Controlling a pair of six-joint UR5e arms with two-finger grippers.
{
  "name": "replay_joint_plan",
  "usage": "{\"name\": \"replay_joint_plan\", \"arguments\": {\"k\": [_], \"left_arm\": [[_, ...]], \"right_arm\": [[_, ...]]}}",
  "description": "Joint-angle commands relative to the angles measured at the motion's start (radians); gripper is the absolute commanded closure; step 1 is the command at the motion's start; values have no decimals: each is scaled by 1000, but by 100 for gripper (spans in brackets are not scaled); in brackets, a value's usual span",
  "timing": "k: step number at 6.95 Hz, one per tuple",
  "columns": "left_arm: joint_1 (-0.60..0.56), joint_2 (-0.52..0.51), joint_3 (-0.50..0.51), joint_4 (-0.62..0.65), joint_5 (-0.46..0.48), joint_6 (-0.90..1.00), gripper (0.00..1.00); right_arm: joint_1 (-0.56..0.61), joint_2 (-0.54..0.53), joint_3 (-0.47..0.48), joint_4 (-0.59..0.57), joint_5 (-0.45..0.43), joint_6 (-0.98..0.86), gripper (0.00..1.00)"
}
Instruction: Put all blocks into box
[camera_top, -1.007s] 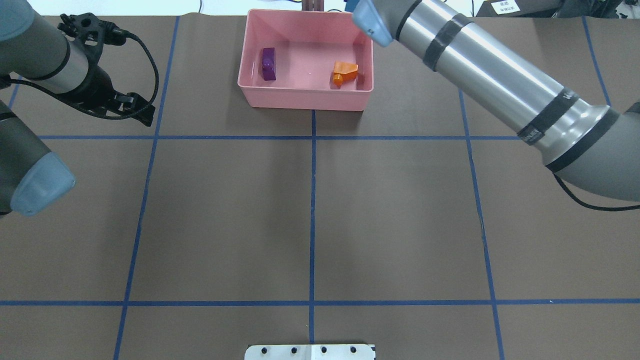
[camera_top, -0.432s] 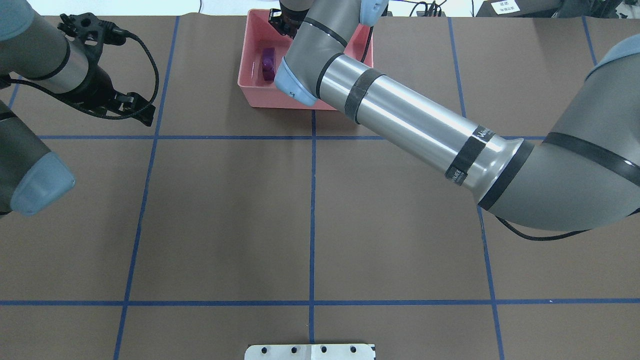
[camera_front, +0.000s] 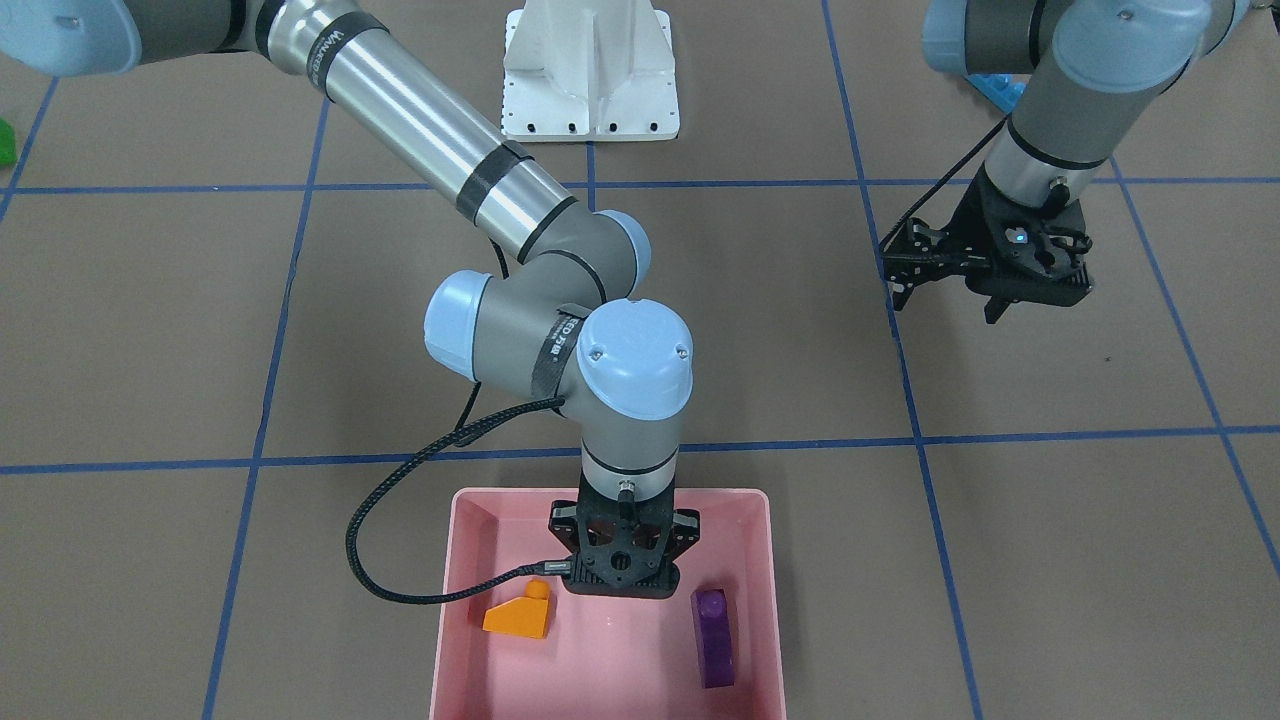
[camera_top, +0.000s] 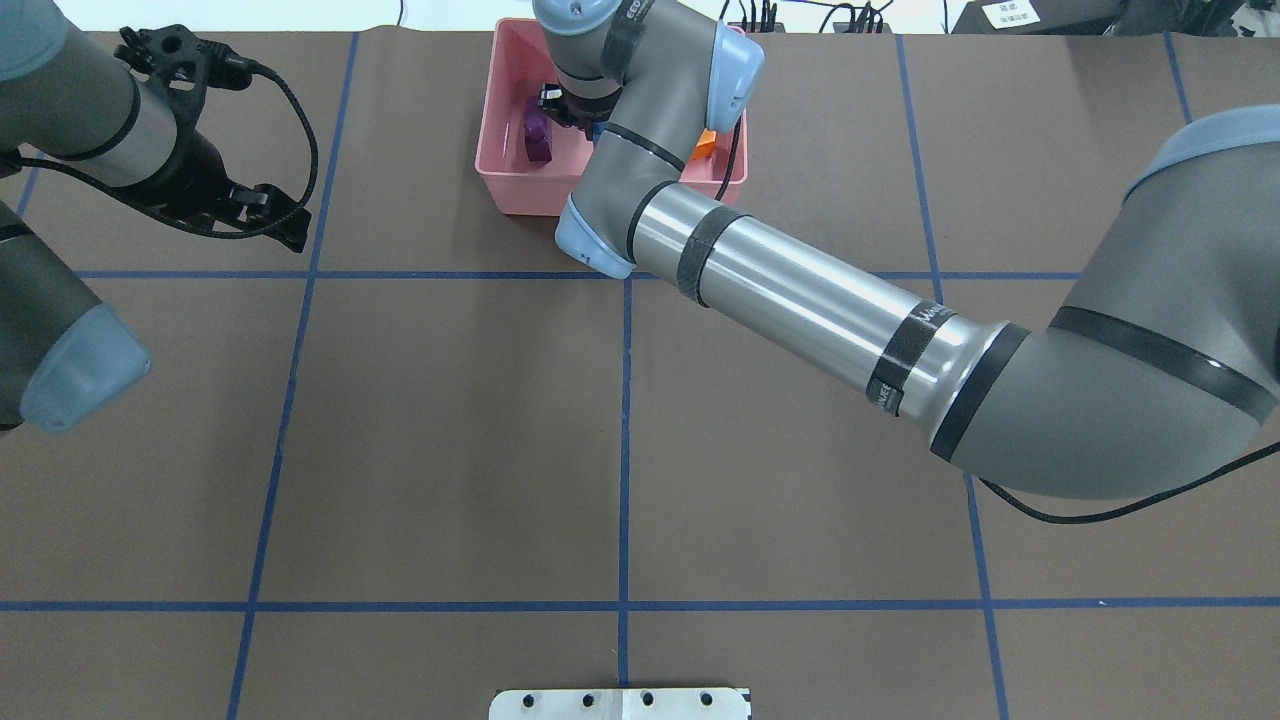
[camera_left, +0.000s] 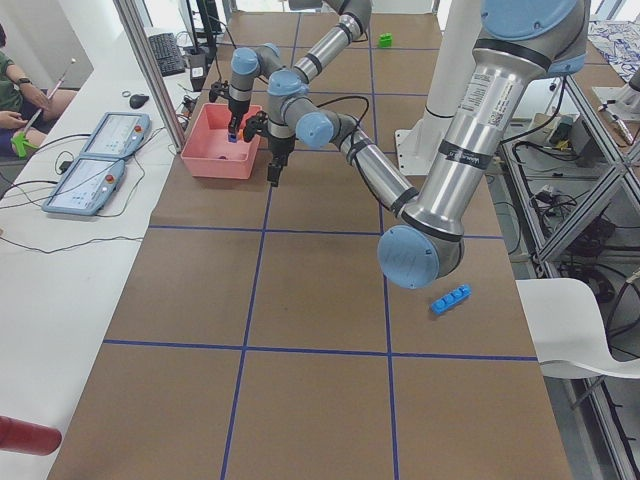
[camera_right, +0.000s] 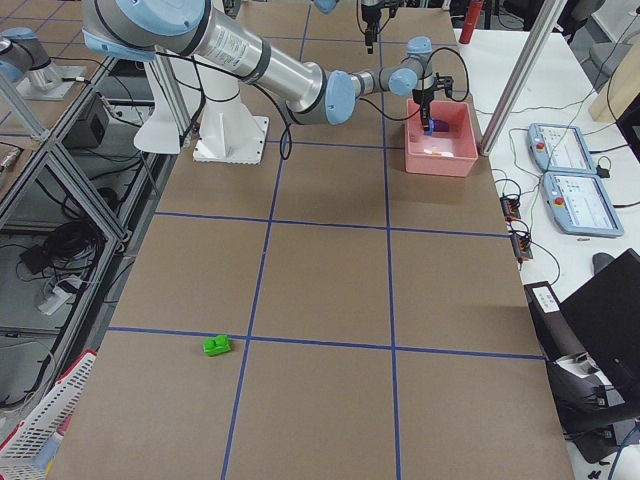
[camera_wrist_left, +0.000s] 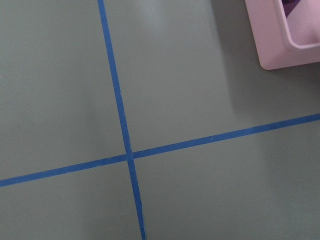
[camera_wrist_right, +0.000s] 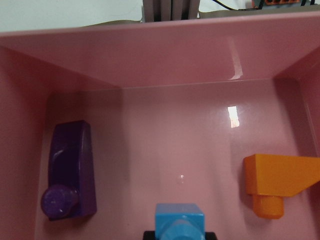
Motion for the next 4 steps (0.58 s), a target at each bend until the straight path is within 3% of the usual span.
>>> {"name": "replay_joint_plan", "arguments": {"k": [1, 2, 3, 4], "left_arm": [[0, 0, 0, 0, 0, 0, 0], [0, 1, 0, 0, 0, 0, 0], [0, 1, 0, 0, 1, -2, 0], [0, 1, 0, 0, 2, 0, 0]], "right_arm": [[-15, -3, -22, 33, -17, 0, 100], [-15, -3, -22, 32, -17, 0, 59], [-15, -4, -22, 32, -17, 0, 9], [-15, -3, -22, 32, -15, 0, 2]]}}
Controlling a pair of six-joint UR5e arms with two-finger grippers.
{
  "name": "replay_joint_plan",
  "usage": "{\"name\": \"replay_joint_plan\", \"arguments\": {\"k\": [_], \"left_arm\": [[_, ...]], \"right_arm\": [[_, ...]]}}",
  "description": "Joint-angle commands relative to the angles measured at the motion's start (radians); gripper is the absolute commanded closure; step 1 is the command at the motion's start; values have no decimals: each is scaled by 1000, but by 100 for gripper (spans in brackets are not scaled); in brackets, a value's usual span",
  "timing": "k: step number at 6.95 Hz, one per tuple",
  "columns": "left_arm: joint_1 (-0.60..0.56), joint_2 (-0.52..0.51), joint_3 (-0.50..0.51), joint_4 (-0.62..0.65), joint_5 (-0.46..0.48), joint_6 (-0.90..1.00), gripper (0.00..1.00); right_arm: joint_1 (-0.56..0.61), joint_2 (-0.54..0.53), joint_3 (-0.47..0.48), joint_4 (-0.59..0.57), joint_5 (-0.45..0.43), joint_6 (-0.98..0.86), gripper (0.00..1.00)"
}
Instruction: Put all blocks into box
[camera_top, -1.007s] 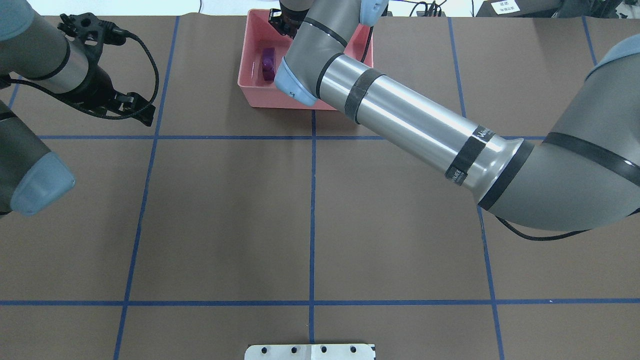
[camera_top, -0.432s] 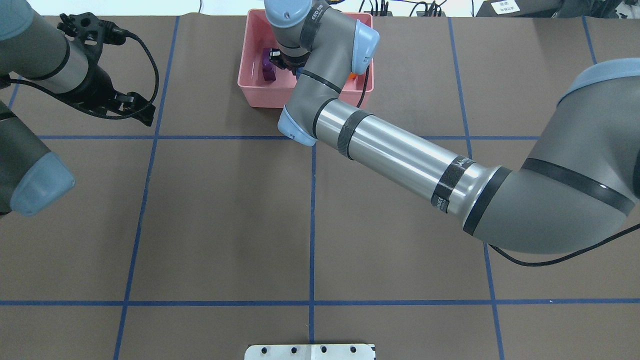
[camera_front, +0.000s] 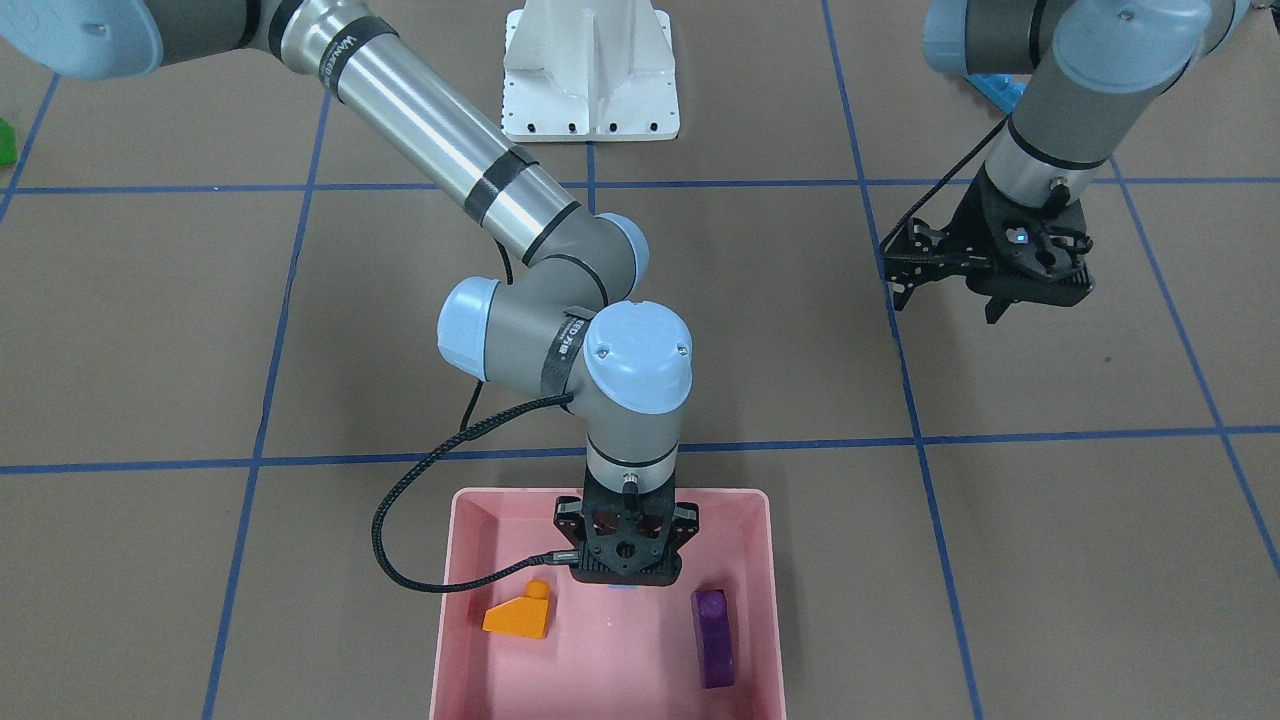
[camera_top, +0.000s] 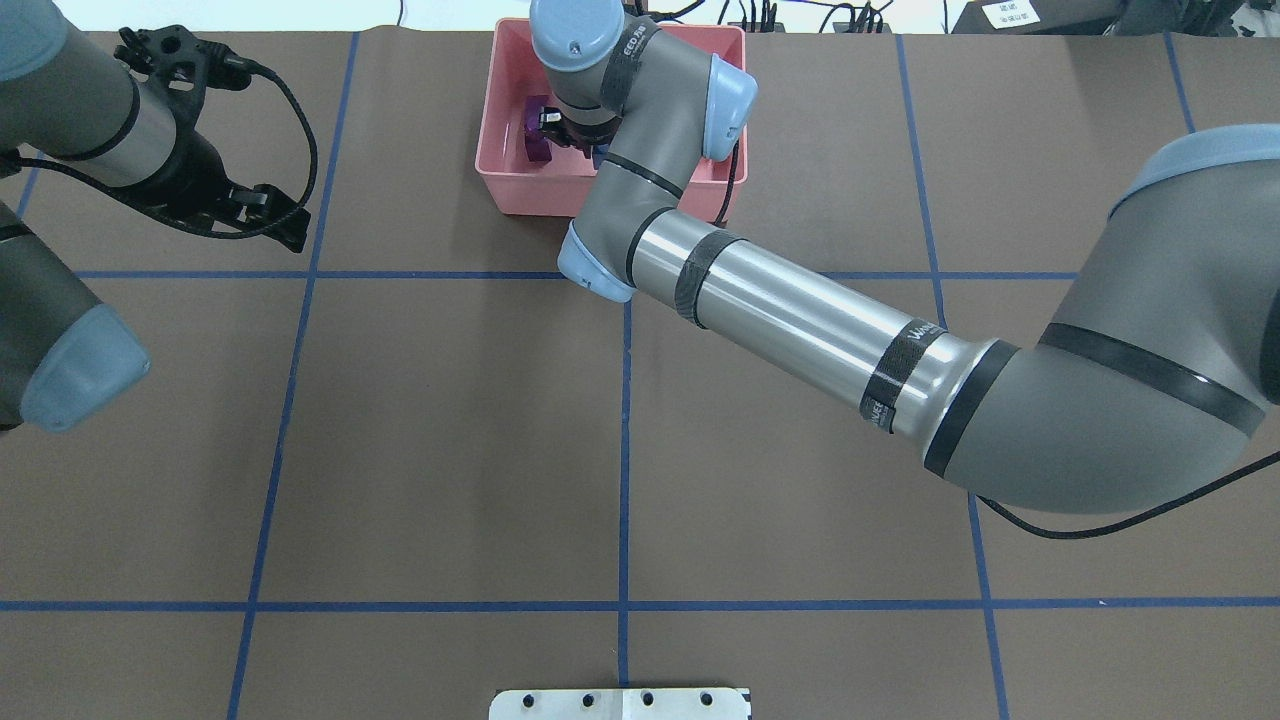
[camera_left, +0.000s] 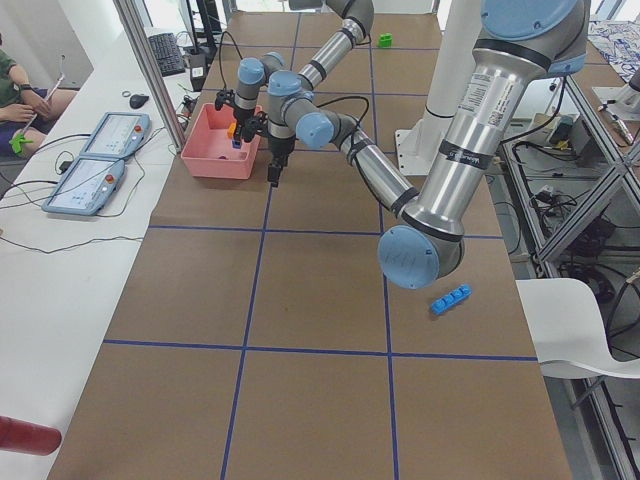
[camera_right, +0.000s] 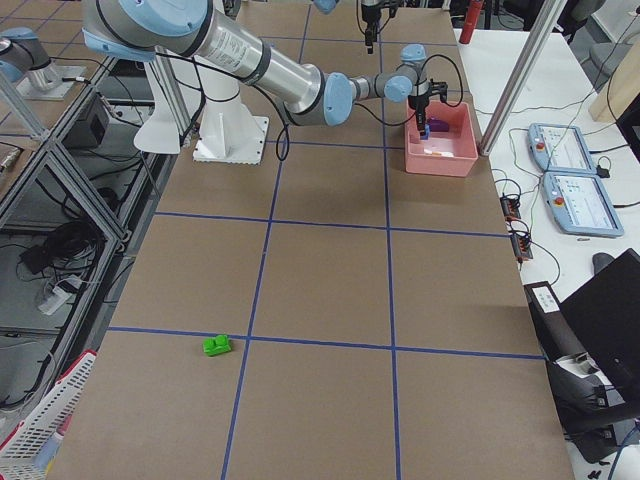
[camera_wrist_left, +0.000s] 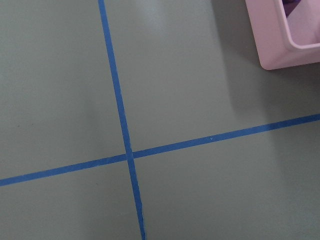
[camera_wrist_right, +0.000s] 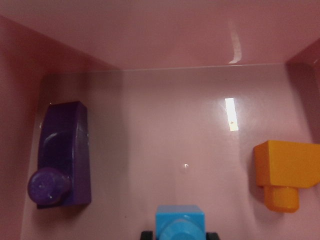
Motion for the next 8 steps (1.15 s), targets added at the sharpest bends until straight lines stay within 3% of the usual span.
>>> {"name": "replay_joint_plan", "arguments": {"k": [1, 3, 4, 5, 6, 7, 8], "left_arm": [[0, 0, -2, 0, -1, 1, 0], [-2, 0, -12, 0, -1, -1, 0], [-2, 32, -38, 0, -1, -8, 0], [-2, 158, -129, -12, -1, -7, 0], [0, 201, -158, -14, 1, -4, 0], [0, 225, -156, -12, 10, -15, 0], [2, 271, -155, -12, 8, -15, 0]], "right_arm": [[1, 2, 2, 0, 4, -2, 1], [51, 16, 45, -13, 63, -11, 1], [93, 13, 140, -133, 154, -26, 1], [107, -1, 314, -352, 170, -101, 1], [112, -28, 473, -565, 173, -176, 1], [124, -123, 653, -639, 223, -193, 1], [127, -304, 884, -644, 243, -193, 1]]}}
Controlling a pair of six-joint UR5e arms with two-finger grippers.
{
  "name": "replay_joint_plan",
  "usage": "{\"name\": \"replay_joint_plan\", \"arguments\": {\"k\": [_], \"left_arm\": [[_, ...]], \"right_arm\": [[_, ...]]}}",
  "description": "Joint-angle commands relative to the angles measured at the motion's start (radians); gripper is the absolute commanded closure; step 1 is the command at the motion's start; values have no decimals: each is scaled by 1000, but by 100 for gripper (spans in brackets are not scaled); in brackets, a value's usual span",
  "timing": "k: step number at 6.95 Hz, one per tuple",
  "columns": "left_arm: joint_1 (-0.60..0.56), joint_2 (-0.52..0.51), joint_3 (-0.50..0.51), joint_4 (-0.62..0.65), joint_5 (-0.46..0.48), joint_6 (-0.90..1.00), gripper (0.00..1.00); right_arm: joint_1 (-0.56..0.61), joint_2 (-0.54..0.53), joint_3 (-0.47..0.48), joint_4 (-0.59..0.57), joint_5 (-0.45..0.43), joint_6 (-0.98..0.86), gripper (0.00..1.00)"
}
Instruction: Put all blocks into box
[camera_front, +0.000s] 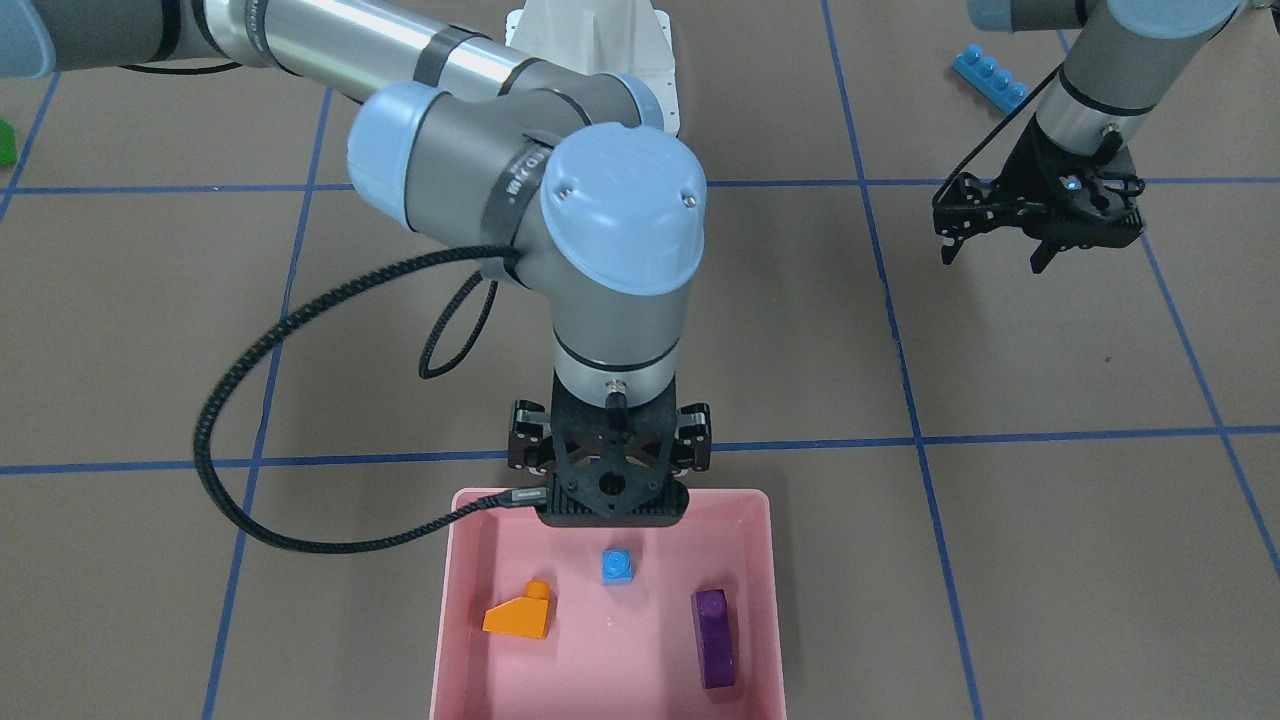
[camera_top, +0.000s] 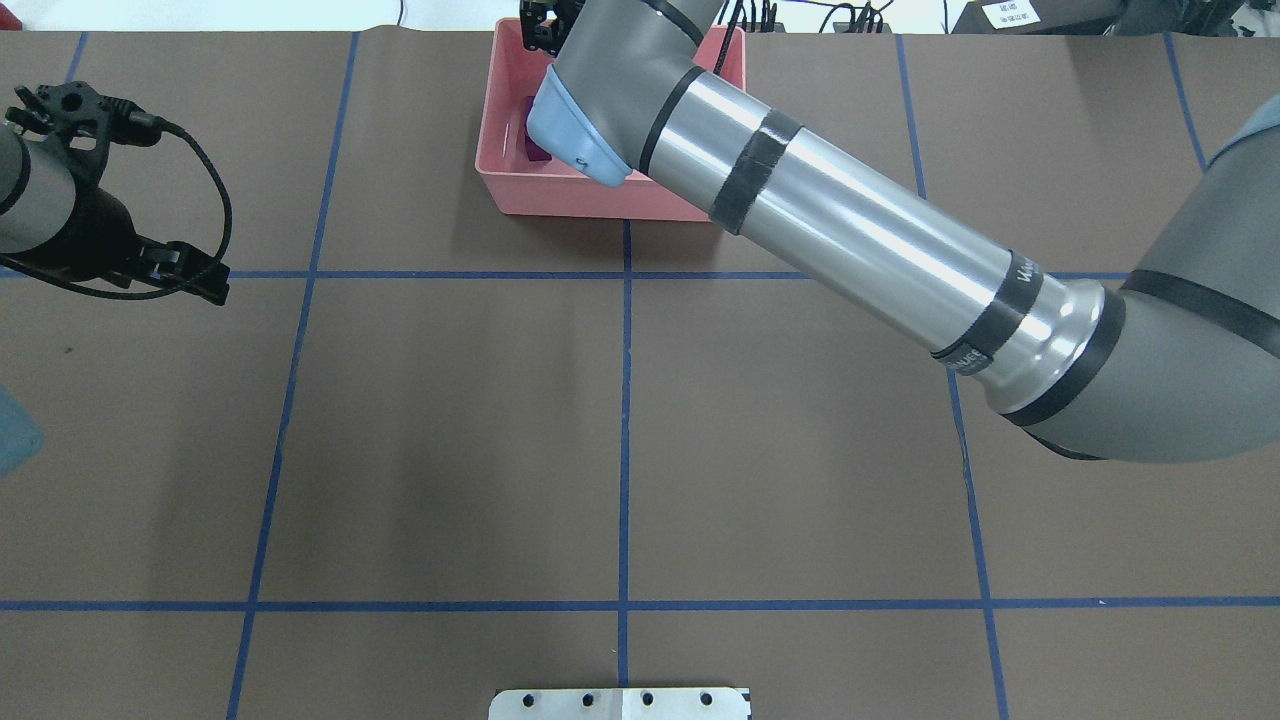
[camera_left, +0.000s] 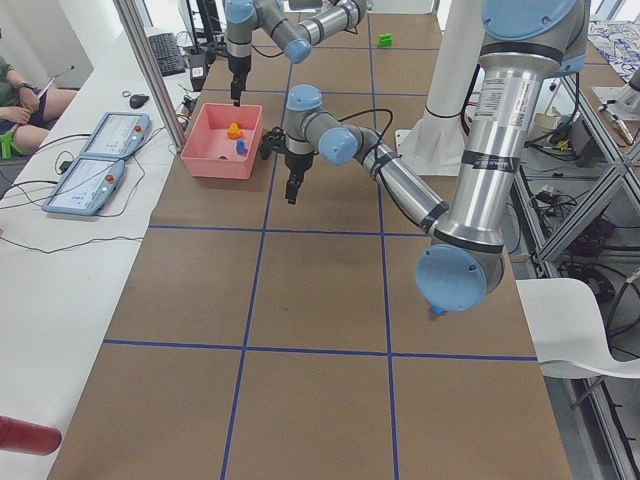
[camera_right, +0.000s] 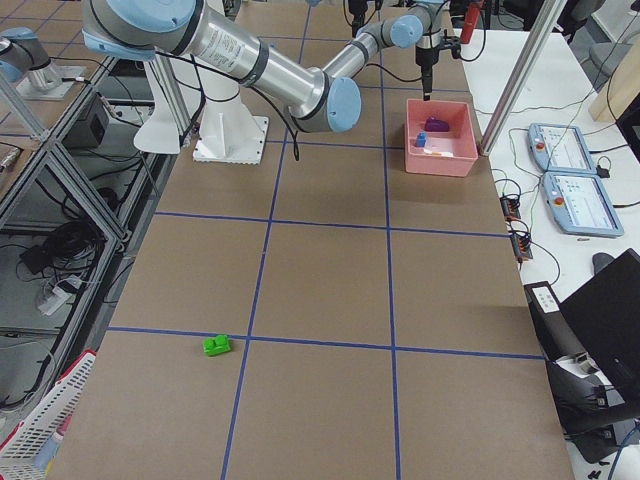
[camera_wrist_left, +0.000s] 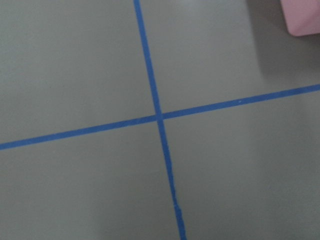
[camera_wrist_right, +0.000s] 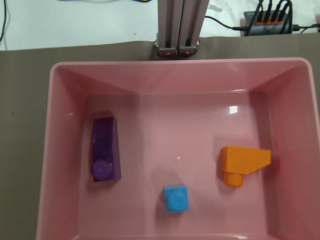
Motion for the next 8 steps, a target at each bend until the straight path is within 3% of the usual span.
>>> {"name": "replay_joint_plan", "arguments": {"k": [1, 3, 4, 6, 8], "left_arm": [[0, 119, -11, 0, -6, -6, 0], [3, 312, -66, -91, -6, -50, 0], [45, 446, -60, -282, -6, -174, 0], [148, 686, -45, -593, -7, -348, 0], [333, 791, -29, -728, -3, -512, 0]], "right_arm": [[12, -367, 484, -59, 35, -18, 1], [31, -633, 807, -131, 46, -67, 1], [40, -739, 938, -187, 48, -131, 1], [65, -903, 1069, -191, 72, -187, 0], [69, -1121, 1225, -185, 72, -251, 0]]}}
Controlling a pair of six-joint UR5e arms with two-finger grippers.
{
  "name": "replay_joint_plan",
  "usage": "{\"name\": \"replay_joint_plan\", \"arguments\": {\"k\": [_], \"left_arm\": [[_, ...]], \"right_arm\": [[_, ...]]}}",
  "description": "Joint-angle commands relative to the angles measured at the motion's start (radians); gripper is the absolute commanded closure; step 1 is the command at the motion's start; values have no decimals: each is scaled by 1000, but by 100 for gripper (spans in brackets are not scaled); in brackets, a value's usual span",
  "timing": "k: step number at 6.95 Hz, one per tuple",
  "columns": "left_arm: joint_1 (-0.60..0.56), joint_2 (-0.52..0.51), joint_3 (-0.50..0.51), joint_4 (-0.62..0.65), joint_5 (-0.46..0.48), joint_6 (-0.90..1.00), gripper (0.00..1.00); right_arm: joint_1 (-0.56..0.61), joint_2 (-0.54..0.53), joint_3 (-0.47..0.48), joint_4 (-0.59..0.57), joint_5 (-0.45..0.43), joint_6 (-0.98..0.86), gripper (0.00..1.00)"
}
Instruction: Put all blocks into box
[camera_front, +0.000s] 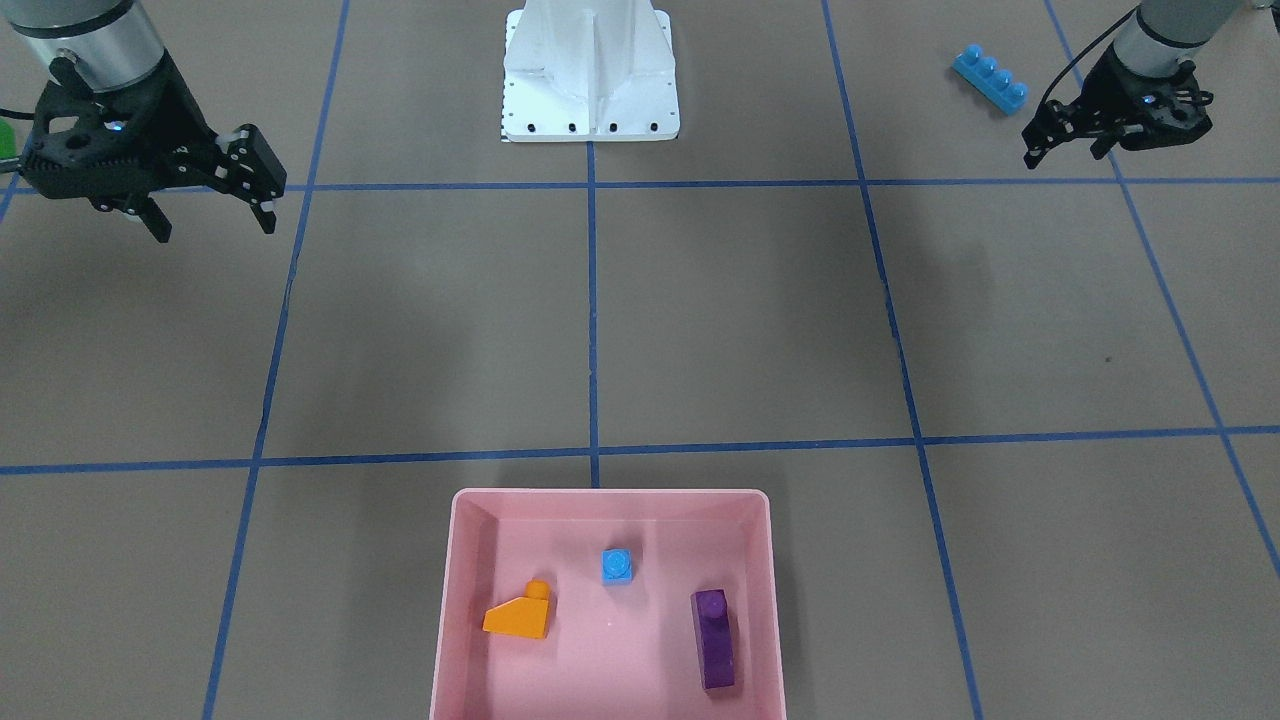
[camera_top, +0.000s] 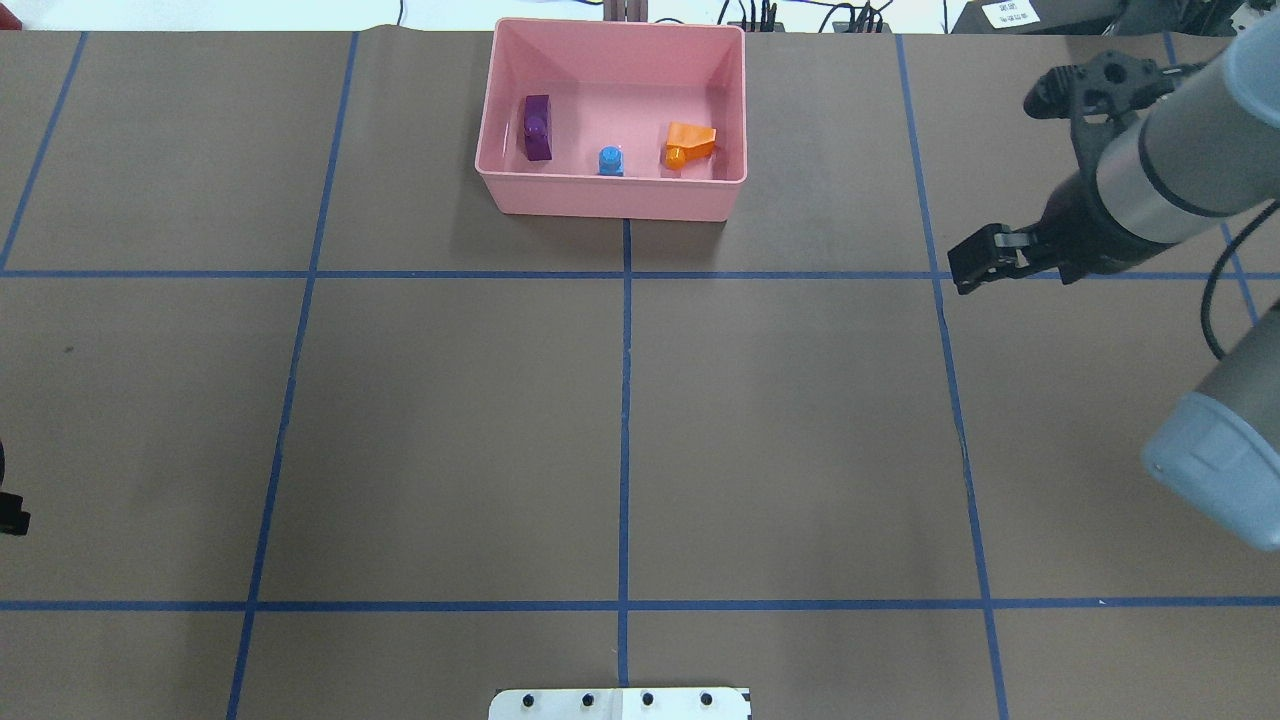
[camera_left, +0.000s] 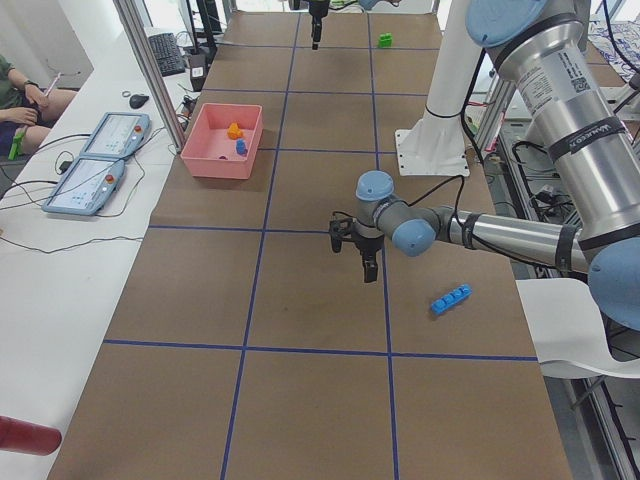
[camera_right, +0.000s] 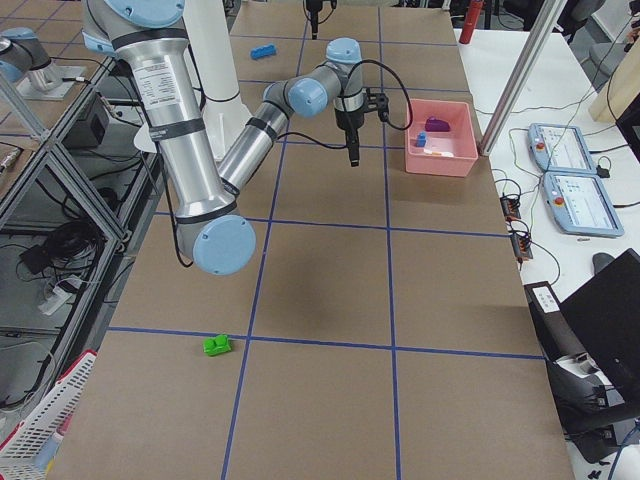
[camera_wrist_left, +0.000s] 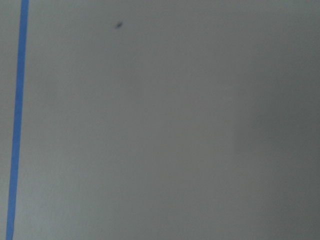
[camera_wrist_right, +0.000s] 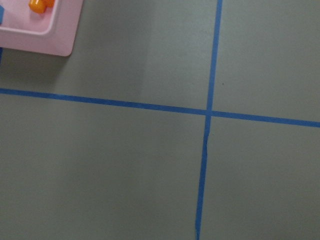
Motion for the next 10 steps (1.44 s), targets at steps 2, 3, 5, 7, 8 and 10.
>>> {"name": "replay_joint_plan", "arguments": {"k": [2, 3, 5, 7, 8, 10], "left_arm": [[265, 109, 27, -111, 8, -147, 0], [318, 118, 55, -111, 16, -151, 0], [411, 127, 128, -177, 17, -162, 0], [521, 127, 170, -295, 13, -285, 0], [586, 127, 179, -336, 17, -351, 1], [672, 127, 185, -361, 48, -414, 13]], "right_arm": [[4, -283, 186, 7, -1, -69, 0], [2, -355, 210, 48, 1, -97, 0], [4, -544, 217, 273, 19, -97, 0], [9, -562, 218, 302, 38, -95, 0], [15, -565, 218, 302, 38, -95, 0], [27, -569, 218, 302, 38, -97, 0]]}}
